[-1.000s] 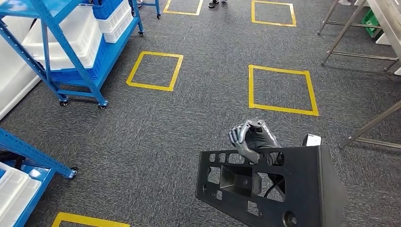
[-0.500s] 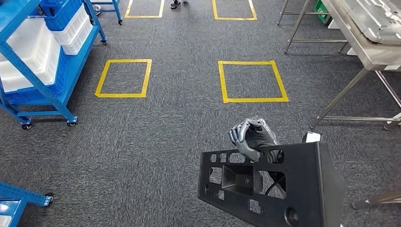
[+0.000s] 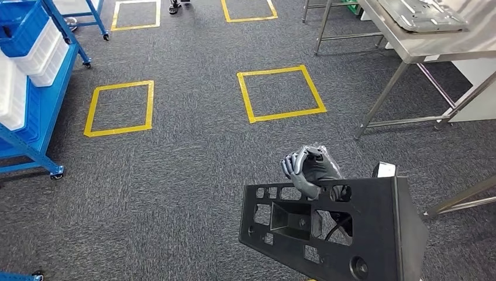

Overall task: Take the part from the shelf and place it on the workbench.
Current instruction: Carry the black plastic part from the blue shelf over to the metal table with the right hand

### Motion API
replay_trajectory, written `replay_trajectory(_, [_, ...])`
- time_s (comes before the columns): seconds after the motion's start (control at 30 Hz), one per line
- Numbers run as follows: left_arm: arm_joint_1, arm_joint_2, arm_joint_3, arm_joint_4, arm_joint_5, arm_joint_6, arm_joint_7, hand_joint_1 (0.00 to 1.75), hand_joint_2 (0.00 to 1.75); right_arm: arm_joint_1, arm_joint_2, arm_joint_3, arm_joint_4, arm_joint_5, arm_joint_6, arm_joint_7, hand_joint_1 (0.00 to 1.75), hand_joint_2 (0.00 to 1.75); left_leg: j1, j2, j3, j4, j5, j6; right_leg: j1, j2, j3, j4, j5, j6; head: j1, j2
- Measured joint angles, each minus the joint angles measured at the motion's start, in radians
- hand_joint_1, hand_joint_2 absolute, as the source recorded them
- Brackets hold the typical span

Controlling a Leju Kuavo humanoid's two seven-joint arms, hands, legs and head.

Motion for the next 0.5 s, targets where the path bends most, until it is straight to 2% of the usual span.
replay_trajectory(0.03, [-0.001,0.000,0.000,0.000,0.000,0.000,0.000,0.00,1.75,0.000,0.000,0.000,-0.001,0.000,0.000,0.000,1.75,1.75,0.002,0.000,0.002,0.004,-0.006,-0.005,-0.002,0.012,0.001,-0.003,0.002,-0.005,0.000,0.000])
replay_trajectory(0.1, [-0.002,0.000,0.000,0.000,0.000,0.001,-0.001,0.00,1.75,-0.002,-0.001,0.000,-0.002,0.000,0.000,0.000,1.75,1.75,0.006,-0.035,-0.015,0.053,-0.041,-0.014,-0.008,0.036,0.005,-0.009,0.006,-0.017,0.000,0.000])
replay_trajectory(0.17, [0.000,0.000,0.000,0.000,0.000,0.001,-0.001,0.00,1.75,-0.004,-0.003,0.001,-0.002,0.000,0.000,0.000,1.75,1.75,0.010,-0.085,-0.075,0.182,-0.106,-0.019,-0.010,0.060,0.006,-0.010,0.008,-0.024,0.000,0.000])
replay_trajectory(0.2, [0.000,0.000,0.000,0.000,0.001,0.001,-0.002,0.00,1.75,-0.003,-0.004,0.001,-0.002,0.000,0.000,0.000,1.75,1.75,0.011,-0.095,-0.109,0.250,-0.131,-0.021,-0.009,0.072,0.006,-0.009,0.008,-0.025,0.000,0.000])
replay_trajectory(0.23, [-0.001,0.000,0.001,0.000,0.001,0.001,-0.002,0.00,1.75,-0.002,-0.004,0.002,-0.002,0.000,0.000,0.000,1.75,1.75,0.012,-0.099,-0.133,0.294,-0.140,-0.022,-0.009,0.086,0.006,-0.009,0.008,-0.025,0.000,0.000])
replay_trajectory(0.27, [-0.002,0.000,0.001,0.000,0.001,0.001,-0.002,0.00,1.75,-0.001,-0.004,0.002,-0.002,0.000,0.000,0.000,1.75,1.75,0.012,-0.100,-0.138,0.299,-0.128,-0.022,-0.009,0.100,0.007,-0.007,0.007,-0.025,0.000,0.000])
replay_trajectory(0.3, [-0.003,0.000,0.001,0.000,0.000,0.002,-0.002,0.00,1.75,-0.001,-0.004,0.002,-0.002,0.000,0.000,0.000,1.75,1.75,0.013,-0.103,-0.125,0.264,-0.097,-0.022,-0.010,0.114,0.008,-0.006,0.007,-0.024,0.000,0.000])
replay_trajectory(0.33, [-0.003,0.001,0.001,0.000,0.000,0.002,-0.002,0.00,1.75,-0.001,-0.004,0.003,-0.002,0.000,0.000,0.000,1.75,1.75,0.015,-0.112,-0.097,0.197,-0.055,-0.020,-0.010,0.128,0.009,-0.004,0.006,-0.022,0.000,0.000])
replay_trajectory(0.4, [0.000,0.001,0.001,0.000,0.000,0.003,-0.001,0.00,1.75,-0.002,-0.005,0.003,-0.002,0.000,0.000,0.001,1.75,1.75,0.021,-0.164,-0.043,0.070,0.000,-0.016,-0.011,0.155,0.005,0.004,0.004,-0.014,0.000,0.000])
replay_trajectory(0.43, [0.001,0.001,0.001,0.000,0.000,0.003,-0.001,0.00,1.75,-0.002,-0.005,0.003,-0.002,0.000,0.000,0.001,1.75,1.75,0.023,-0.184,-0.030,0.034,0.010,-0.014,-0.013,0.166,-0.001,0.007,0.005,-0.008,0.000,0.000])
replay_trajectory(0.47, [0.002,0.001,0.001,0.000,0.000,0.003,-0.001,0.00,1.75,-0.002,-0.005,0.003,-0.002,0.000,0.000,0.001,1.75,1.75,0.023,-0.196,-0.026,0.023,0.008,-0.011,-0.015,0.178,-0.006,0.008,0.007,0.000,0.000,0.000])
replay_trajectory(0.5, [0.002,0.000,0.001,0.000,0.000,0.003,-0.001,0.00,1.75,-0.002,-0.005,0.003,-0.002,0.000,0.000,0.001,1.75,1.75,0.023,-0.188,-0.026,0.019,0.010,-0.007,-0.017,0.190,-0.010,0.006,0.011,0.007,0.000,0.000])
